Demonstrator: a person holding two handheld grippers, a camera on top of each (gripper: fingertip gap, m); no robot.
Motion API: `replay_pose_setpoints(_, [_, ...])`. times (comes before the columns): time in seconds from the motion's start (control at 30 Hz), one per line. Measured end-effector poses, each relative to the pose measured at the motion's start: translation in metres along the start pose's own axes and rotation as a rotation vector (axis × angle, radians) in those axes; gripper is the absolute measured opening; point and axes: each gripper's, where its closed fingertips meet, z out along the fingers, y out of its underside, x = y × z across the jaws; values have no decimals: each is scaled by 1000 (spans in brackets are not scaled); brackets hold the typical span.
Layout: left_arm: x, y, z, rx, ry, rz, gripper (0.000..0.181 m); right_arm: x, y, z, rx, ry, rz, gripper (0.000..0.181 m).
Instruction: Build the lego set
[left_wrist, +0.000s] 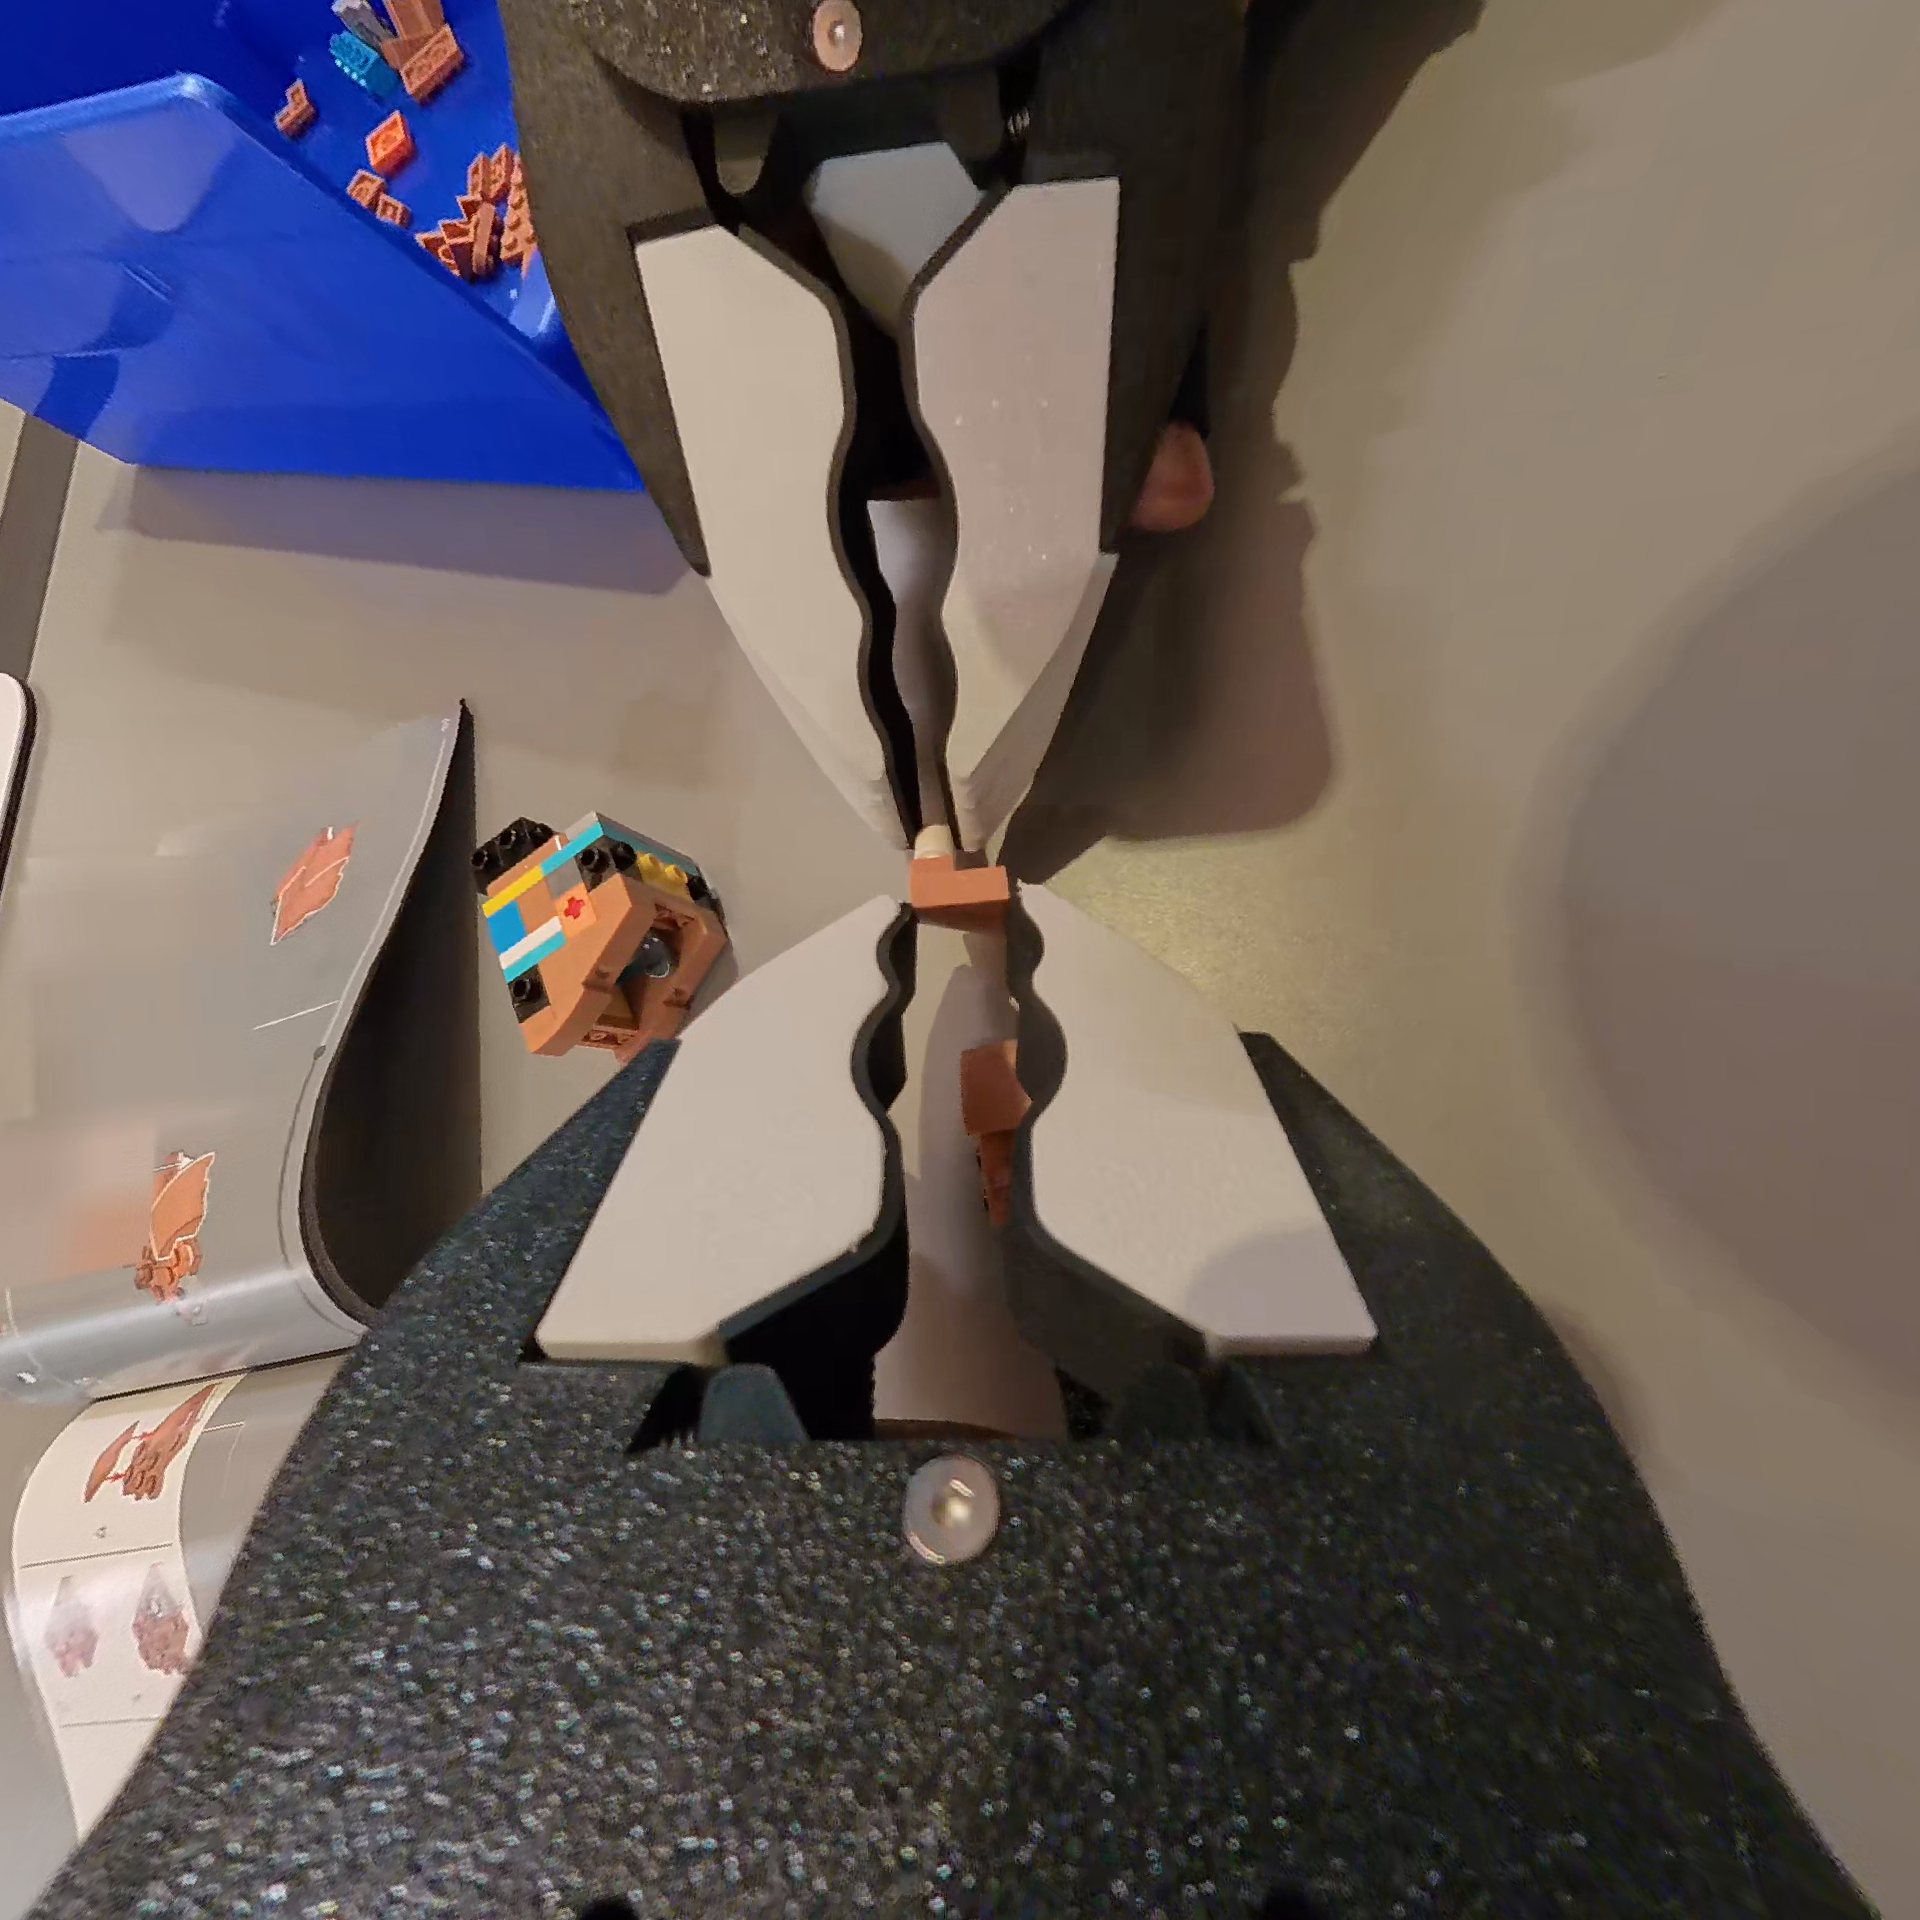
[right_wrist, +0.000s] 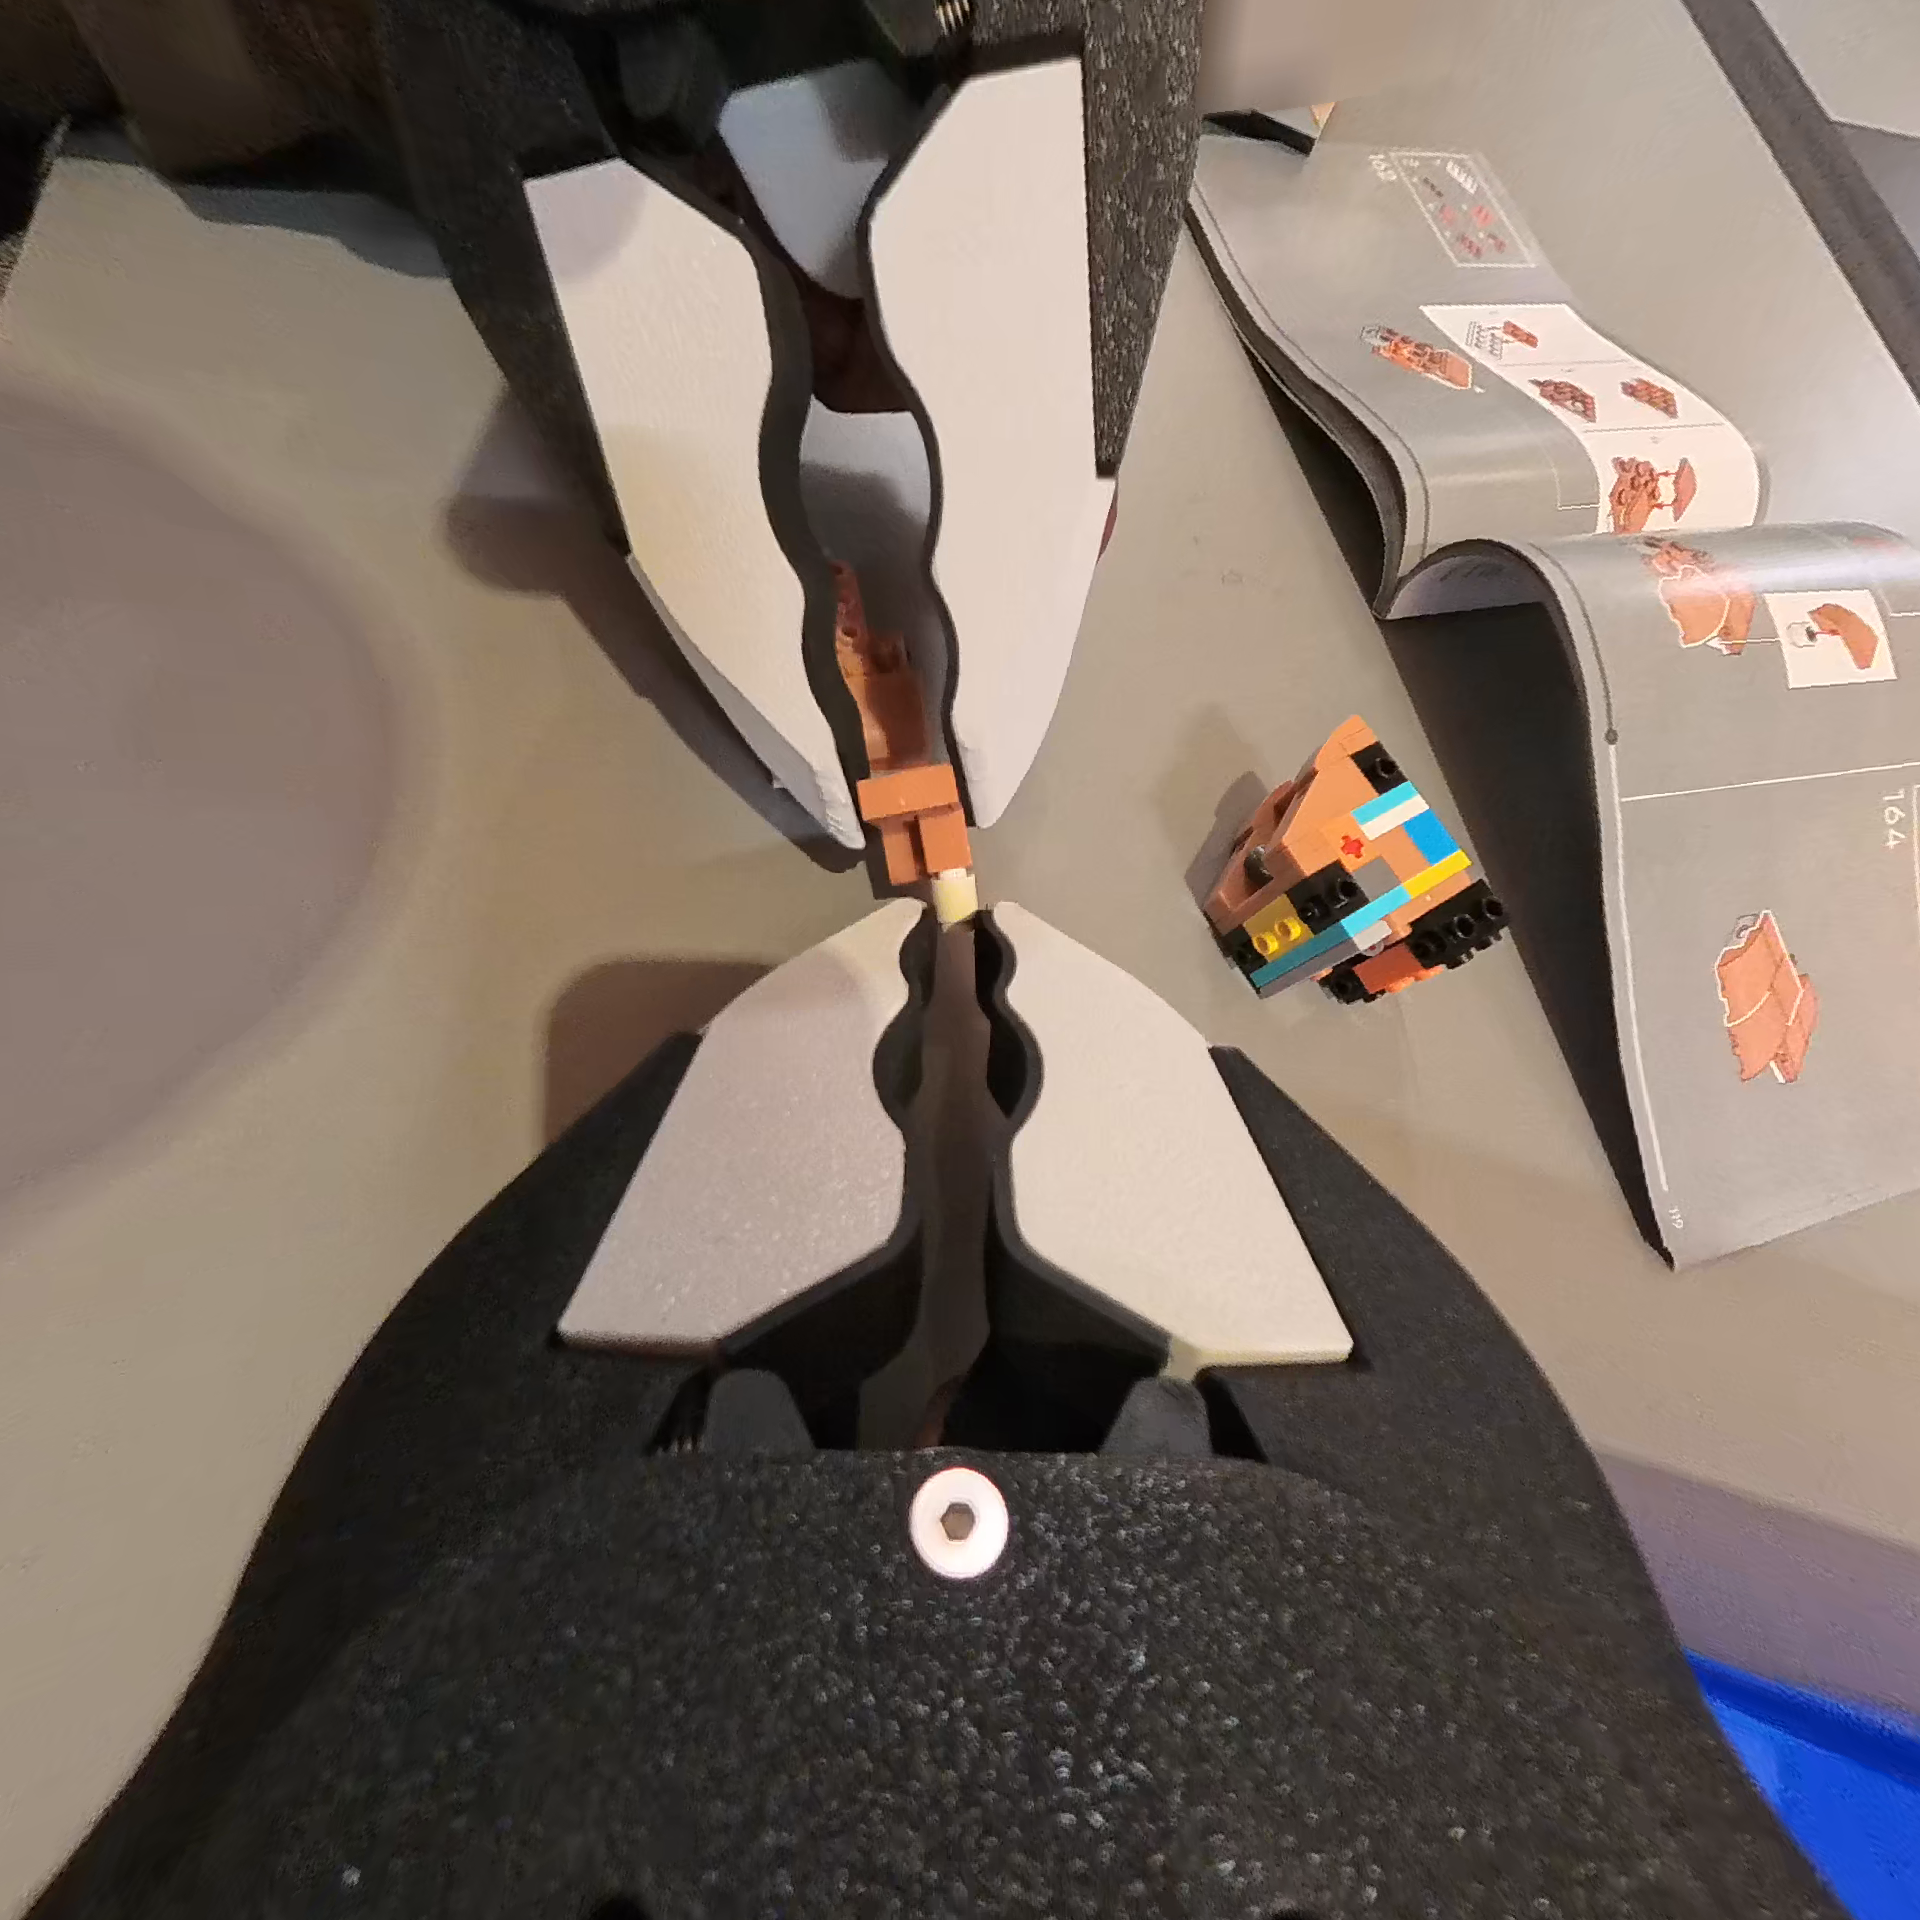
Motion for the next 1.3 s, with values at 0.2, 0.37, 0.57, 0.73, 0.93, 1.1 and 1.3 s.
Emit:
replay_pose_setpoints(0.2, [0,0,0,-8,2,-5,17,0,0,0,-2,-10,12,6])
replay_pose_setpoints(0.37, [1,1,2,-10,15,-12,17,-1,2,1,-13,-14,3,6])
replay_pose_setpoints(0.57, [3,1,3,-17,24,-14,17,-3,3,2,-23,-23,1,6])
replay_pose_setpoints(0.73, [3,1,4,-21,25,-17,17,-3,4,2,-29,-30,10,6])
replay_pose_setpoints(0.93, [3,1,5,-23,29,-18,17,-3,5,3,-35,-32,10,6])
replay_pose_setpoints(1.1, [2,1,5,-11,23,-20,17,-2,4,2,-29,-30,19,6])
replay_pose_setpoints(1.3, [-4,-2,-1,73,19,-99,17,3,-2,-1,27,-5,43,7])
